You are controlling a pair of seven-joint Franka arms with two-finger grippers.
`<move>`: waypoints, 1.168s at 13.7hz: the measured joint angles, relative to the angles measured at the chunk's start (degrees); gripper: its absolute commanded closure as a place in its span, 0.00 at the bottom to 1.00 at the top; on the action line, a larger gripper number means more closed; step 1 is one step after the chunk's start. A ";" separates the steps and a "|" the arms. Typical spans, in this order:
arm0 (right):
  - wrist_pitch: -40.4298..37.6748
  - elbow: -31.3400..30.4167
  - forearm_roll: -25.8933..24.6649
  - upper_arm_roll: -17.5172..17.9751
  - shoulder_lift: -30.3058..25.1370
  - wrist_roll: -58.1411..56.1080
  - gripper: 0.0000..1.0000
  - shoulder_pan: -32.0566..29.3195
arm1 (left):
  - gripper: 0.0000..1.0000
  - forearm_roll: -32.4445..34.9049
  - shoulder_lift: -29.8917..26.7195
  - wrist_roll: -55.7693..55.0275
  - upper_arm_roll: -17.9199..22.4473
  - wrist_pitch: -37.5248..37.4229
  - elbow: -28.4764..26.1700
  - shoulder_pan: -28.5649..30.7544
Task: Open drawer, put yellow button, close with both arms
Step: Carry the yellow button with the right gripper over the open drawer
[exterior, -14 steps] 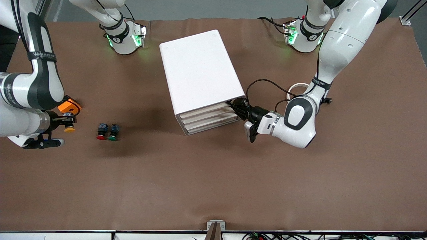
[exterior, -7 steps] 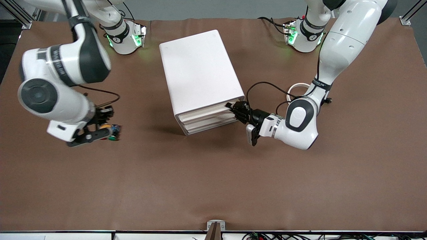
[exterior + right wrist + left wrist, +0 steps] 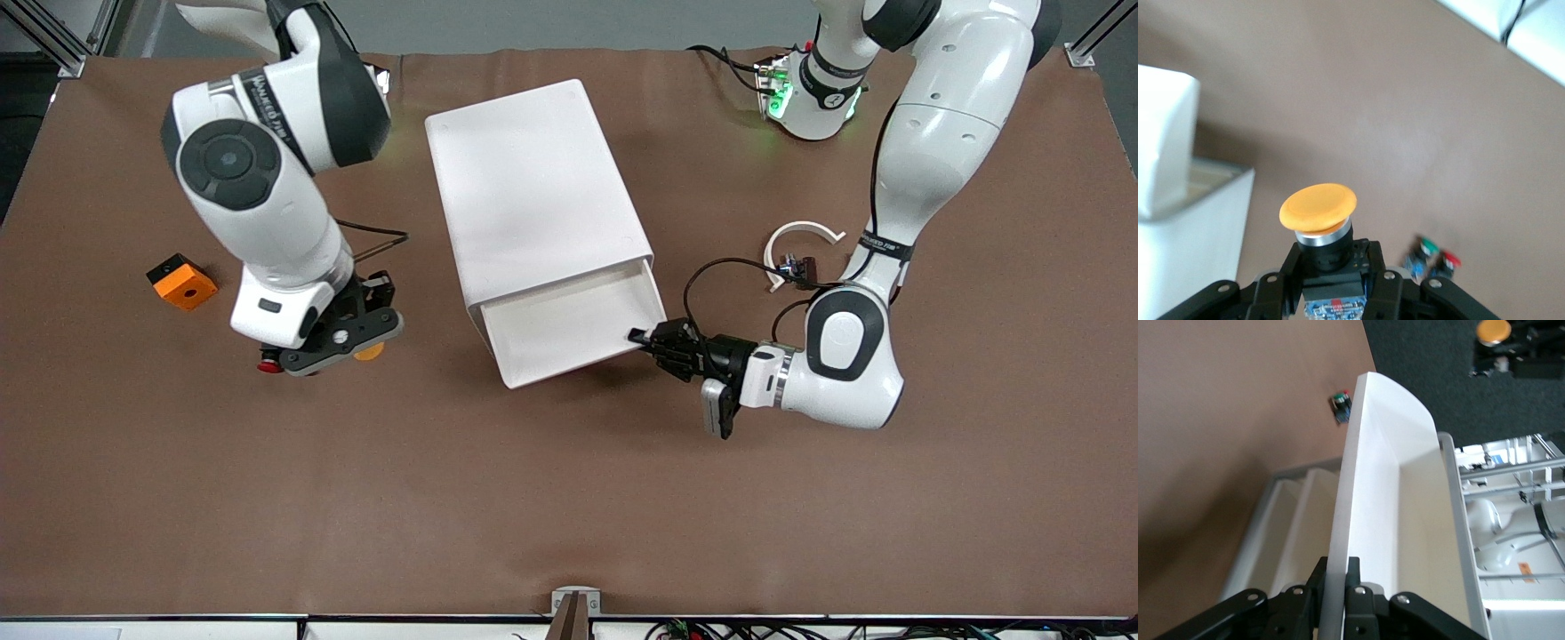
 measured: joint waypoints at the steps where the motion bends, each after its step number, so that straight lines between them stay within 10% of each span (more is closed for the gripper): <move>1: 3.44 0.06 0.00 0.01 0.28 -0.01 1.00 0.87 | 1.00 -0.19 0.48 0.00 0.02 0.78 0.87 0.03; 7: 13.55 7.79 0.01 -0.01 7.63 -0.15 1.00 7.27 | 0.84 -1.49 2.53 -0.33 -0.22 5.48 4.19 -0.31; 9: 14.64 11.27 0.01 -0.01 10.92 -0.15 1.00 8.37 | 0.13 -1.53 2.54 -0.42 -0.27 7.96 4.40 -0.35; 10: 15.42 12.18 0.01 0.03 12.26 -0.15 1.00 8.75 | 0.00 -1.54 2.57 -0.42 -0.27 8.81 4.42 -0.35; 16: 16.09 13.61 0.01 2.71 15.71 -3.01 1.00 9.95 | 0.00 -1.27 2.97 -0.08 0.14 14.04 4.43 -0.63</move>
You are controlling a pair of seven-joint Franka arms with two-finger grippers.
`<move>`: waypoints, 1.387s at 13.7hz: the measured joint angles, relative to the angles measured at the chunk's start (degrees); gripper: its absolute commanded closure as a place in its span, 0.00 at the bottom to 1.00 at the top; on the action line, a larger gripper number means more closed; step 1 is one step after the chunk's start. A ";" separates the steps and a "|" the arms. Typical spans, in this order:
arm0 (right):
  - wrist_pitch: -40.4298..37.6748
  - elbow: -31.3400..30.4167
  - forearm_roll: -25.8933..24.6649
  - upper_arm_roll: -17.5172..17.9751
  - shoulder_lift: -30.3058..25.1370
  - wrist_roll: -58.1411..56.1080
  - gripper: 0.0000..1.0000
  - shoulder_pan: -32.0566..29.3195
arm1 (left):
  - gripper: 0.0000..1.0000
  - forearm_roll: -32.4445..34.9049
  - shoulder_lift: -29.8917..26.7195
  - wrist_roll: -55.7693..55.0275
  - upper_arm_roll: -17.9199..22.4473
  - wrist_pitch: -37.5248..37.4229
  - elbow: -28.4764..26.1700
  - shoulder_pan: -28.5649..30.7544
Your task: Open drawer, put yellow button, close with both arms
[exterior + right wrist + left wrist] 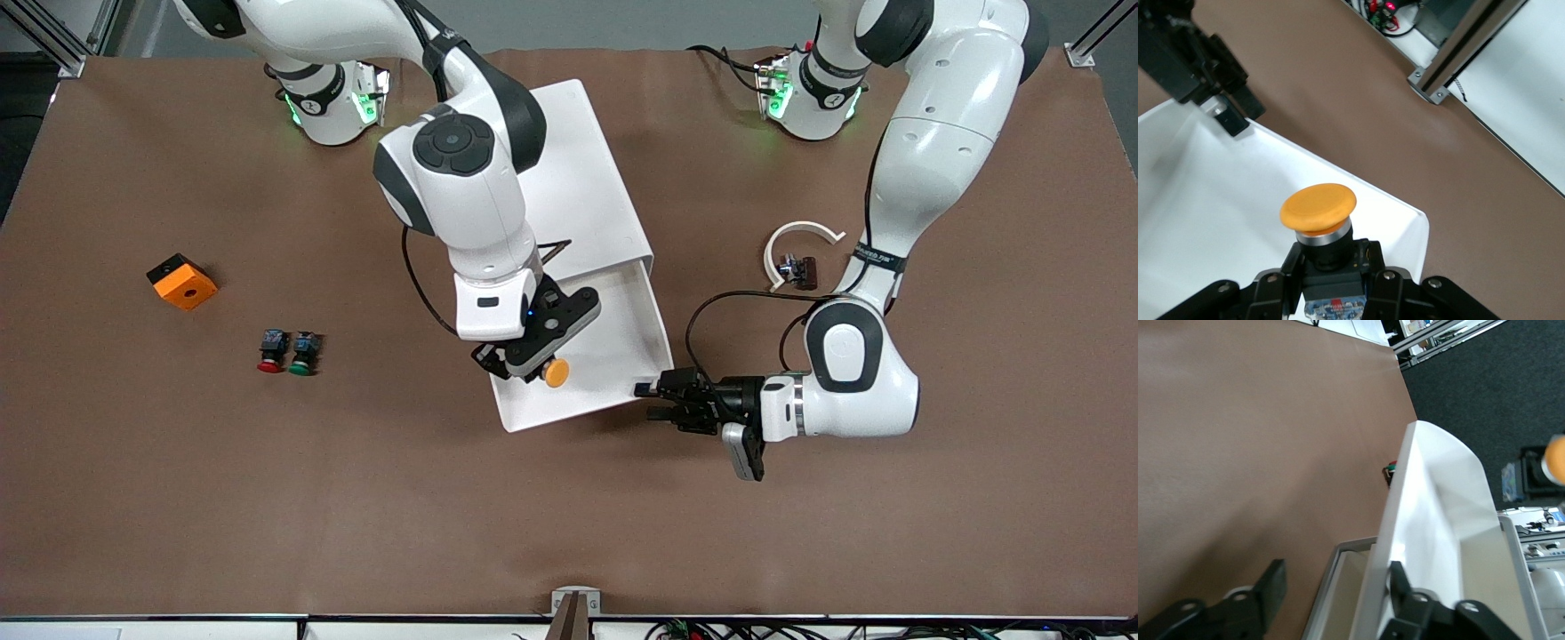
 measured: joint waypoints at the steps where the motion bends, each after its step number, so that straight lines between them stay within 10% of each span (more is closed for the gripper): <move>1: -0.10 0.00 0.61 0.07 0.15 -2.13 1.00 -0.11 | 0.00 0.05 -0.01 -0.22 0.11 0.44 0.20 0.01; 5: -2.00 0.00 8.09 0.03 0.75 -14.51 1.00 -2.21 | 0.00 3.77 -1.20 -6.66 0.31 0.62 1.80 0.13; 18: -6.48 -0.03 8.76 0.81 4.14 -16.25 1.00 0.31 | 0.00 23.50 -5.52 -17.19 0.82 0.90 3.05 4.21; 19: -6.48 -0.03 8.76 0.80 4.16 -16.25 0.75 0.36 | 0.00 26.70 -6.87 -22.70 0.81 0.90 3.12 4.11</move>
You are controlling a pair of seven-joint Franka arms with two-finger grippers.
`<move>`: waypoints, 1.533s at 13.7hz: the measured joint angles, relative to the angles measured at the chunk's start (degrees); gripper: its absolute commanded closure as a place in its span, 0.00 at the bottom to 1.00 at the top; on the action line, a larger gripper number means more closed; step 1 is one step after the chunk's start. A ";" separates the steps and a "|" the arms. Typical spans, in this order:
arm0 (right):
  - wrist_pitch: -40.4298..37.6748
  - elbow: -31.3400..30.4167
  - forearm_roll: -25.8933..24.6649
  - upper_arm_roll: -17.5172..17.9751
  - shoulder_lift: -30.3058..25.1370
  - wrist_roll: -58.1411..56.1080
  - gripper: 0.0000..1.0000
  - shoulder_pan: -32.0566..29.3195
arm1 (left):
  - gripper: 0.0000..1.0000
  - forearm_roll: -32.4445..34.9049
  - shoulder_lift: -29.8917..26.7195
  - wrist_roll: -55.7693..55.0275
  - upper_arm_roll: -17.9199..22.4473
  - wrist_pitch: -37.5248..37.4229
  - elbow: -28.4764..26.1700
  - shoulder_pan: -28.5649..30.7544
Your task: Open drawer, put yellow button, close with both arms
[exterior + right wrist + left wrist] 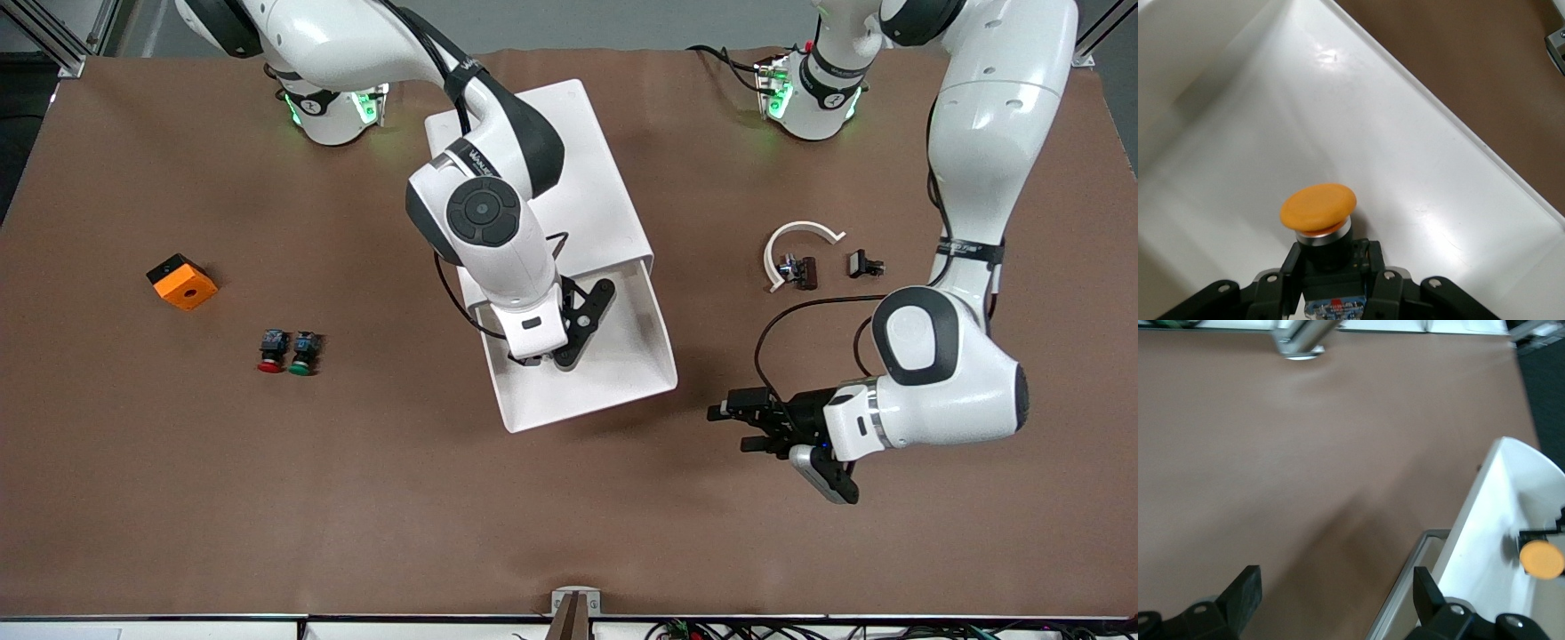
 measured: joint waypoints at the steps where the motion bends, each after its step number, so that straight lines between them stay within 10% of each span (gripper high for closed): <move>1: 0.00 0.00 0.00 -0.01 0.02 0.00 0.41 0.00 | 0.00 3.87 -1.54 -6.76 -0.05 -0.03 0.02 -0.27; 2: 0.00 0.00 0.00 -0.02 0.02 0.00 0.00 -0.01 | 0.00 7.84 -2.94 -13.62 -0.19 -0.09 0.02 -0.63; 11: -2.72 1.20 0.27 -0.10 -0.24 1.25 0.00 -0.96 | 0.00 41.75 -7.04 -48.86 -0.45 -4.76 -0.23 -7.85; 21: -6.60 2.81 2.50 -0.51 -6.34 23.56 0.00 -1.00 | 0.00 44.12 -6.30 -63.13 -0.33 1.73 -0.81 -12.61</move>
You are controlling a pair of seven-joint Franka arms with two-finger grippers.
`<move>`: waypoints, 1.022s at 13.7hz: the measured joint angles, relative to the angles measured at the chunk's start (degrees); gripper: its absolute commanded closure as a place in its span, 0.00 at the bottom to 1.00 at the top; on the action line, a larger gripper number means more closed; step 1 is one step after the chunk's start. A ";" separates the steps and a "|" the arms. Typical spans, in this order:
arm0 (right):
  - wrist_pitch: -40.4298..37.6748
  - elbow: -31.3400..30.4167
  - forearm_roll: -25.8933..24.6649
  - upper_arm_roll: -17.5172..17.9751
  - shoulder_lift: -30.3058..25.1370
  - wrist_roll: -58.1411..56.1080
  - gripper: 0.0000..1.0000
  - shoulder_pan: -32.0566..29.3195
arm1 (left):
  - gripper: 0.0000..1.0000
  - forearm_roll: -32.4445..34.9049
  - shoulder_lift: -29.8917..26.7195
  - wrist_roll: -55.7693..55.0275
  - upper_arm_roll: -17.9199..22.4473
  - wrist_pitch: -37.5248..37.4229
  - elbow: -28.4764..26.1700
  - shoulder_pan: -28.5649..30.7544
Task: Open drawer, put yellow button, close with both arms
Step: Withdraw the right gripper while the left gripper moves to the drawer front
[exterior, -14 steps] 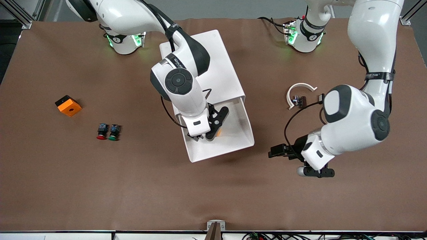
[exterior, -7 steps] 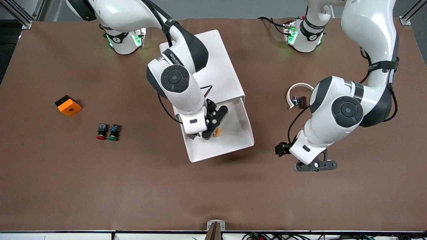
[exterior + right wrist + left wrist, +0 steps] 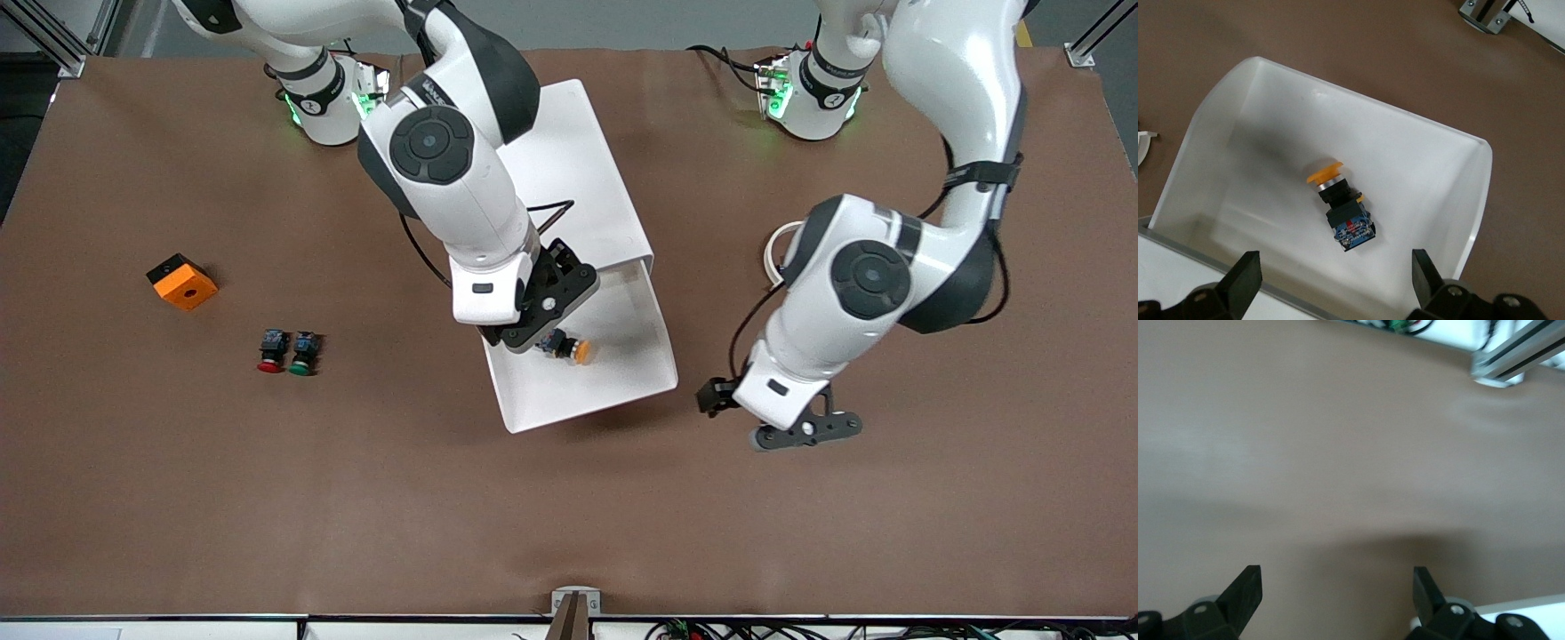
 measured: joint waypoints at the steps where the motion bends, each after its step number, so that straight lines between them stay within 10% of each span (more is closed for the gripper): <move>1: -0.22 0.10 -0.01 -0.25 -0.61 3.43 0.00 -0.05 | 0.00 0.00 0.72 -2.19 0.03 2.03 -0.02 -0.92; 9: -19.81 -1.34 -0.04 -6.12 -12.94 11.76 0.00 -3.74 | 0.00 0.02 6.14 -17.29 0.37 11.99 1.75 -5.61; 14: -17.84 -18.93 -0.18 -6.44 -27.15 11.74 0.00 -7.98 | 0.00 4.09 7.09 -13.72 1.24 13.05 2.05 -6.30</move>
